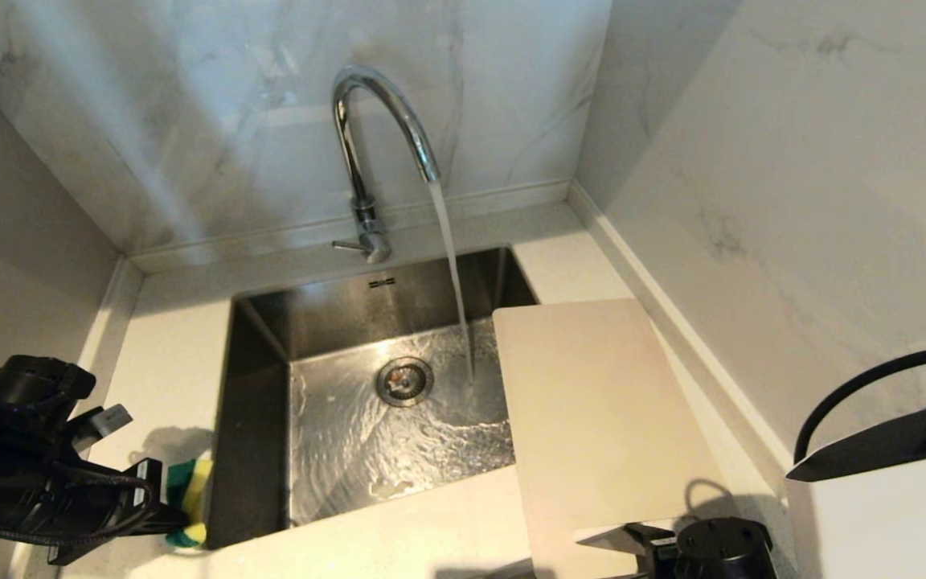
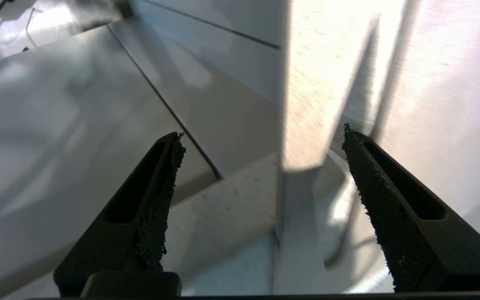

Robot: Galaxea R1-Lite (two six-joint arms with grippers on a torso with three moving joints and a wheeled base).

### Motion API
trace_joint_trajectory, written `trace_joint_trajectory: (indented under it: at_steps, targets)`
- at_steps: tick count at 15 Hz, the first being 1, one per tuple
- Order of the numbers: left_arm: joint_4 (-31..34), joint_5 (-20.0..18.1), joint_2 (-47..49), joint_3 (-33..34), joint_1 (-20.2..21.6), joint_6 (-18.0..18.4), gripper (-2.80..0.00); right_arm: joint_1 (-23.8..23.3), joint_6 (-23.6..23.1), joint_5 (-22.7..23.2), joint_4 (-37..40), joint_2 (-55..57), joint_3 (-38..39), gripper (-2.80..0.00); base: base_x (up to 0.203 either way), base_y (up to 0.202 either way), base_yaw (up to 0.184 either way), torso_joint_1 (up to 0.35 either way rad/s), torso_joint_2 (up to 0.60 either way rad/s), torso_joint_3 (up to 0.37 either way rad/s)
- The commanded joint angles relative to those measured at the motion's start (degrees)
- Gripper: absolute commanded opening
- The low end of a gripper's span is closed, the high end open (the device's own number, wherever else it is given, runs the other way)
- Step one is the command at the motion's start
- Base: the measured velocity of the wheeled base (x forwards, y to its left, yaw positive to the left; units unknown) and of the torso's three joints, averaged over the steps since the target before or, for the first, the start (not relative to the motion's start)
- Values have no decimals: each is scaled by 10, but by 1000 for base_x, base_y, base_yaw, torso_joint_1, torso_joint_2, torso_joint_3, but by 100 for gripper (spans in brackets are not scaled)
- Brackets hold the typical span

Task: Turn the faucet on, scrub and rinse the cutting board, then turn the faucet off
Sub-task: Put down the cutting board, then put down the cleaning cloth

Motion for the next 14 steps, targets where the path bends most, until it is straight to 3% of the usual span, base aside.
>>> trace_joint_trajectory:
  at_steps: [1, 9, 14]
  targets:
    - [1, -1, -10, -2, -1, -2, -280, 9, -5, 0, 0, -59, 0, 0, 0, 0, 0, 0, 0, 0]
    - [5, 0, -40, 1, -1, -13, -280, 26, -5, 2, 144, -232, 0, 0, 0, 0, 0, 0, 0, 0]
    - [21, 0, -68, -2, -8, -18, -280, 26, 2, 2, 160, -318, 0, 0, 0, 0, 0, 0, 0, 0]
